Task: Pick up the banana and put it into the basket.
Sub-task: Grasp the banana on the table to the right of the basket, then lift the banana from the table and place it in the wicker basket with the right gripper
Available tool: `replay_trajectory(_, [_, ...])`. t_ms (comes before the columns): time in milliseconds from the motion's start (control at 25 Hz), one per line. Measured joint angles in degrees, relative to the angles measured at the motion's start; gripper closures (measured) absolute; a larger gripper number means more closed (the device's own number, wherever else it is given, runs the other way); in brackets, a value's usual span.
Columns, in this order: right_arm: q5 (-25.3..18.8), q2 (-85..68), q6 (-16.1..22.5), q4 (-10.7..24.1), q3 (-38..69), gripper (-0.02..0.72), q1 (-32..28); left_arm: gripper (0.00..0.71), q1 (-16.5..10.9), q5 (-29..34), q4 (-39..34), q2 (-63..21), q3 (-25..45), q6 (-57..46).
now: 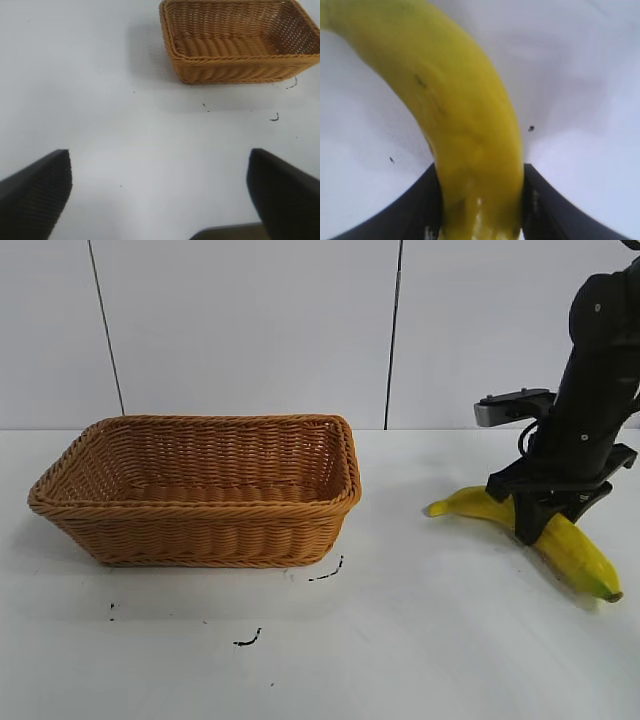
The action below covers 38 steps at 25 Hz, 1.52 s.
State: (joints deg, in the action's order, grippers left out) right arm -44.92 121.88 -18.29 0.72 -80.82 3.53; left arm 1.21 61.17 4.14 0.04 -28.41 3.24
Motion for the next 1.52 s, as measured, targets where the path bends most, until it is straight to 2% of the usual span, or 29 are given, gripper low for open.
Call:
replay_trajectory(160, [-6.9, -3.6, 0.0, -0.1, -5.2, 0.401, 0.0, 0.020, 0.0, 0.0, 0.0, 0.0, 0.0, 0.0])
replay_trajectory(360, [-20.3, -5.1, 0.0, -1.7, -17.8, 0.401, 0.1, 0.020, 0.0, 0.0, 0.0, 0.0, 0.0, 0.0])
replay_trajectory(480, [-23.7, -5.1, 0.0, -2.6, -23.6, 0.401, 0.9, 0.020, 0.0, 0.0, 0.0, 0.0, 0.0, 0.0])
replay_trajectory(560, [-24.0, -5.1, -0.2, -2.6, -26.6, 0.401, 1.9, 0.020, 0.0, 0.0, 0.0, 0.0, 0.0, 0.0])
replay_trajectory(800, [-24.7, -4.7, -4.6, -2.6, -28.2, 0.401, 7.5, 0.020, 0.0, 0.0, 0.0, 0.0, 0.0, 0.0])
replay_trajectory(1000, [-24.9, -3.2, -5.3, -0.7, -29.6, 0.401, 13.3, 0.020, 0.0, 0.0, 0.0, 0.0, 0.0, 0.0])
replay_trajectory(1280, [-24.8, 0.2, -5.5, -0.4, -38.7, 0.401, 22.3, 0.020, 0.0, 0.0, 0.0, 0.0, 0.0, 0.0])
replay_trajectory(1360, [-24.2, 0.9, -6.4, -0.2, -39.9, 0.401, 24.6, 0.020, 0.0, 0.0, 0.0, 0.0, 0.0, 0.0])
replay_trajectory(1520, [-20.1, 2.2, -11.3, 1.0, -40.2, 0.401, 28.7, 0.020, 0.0, 0.0, 0.0, 0.0, 0.0, 0.0])
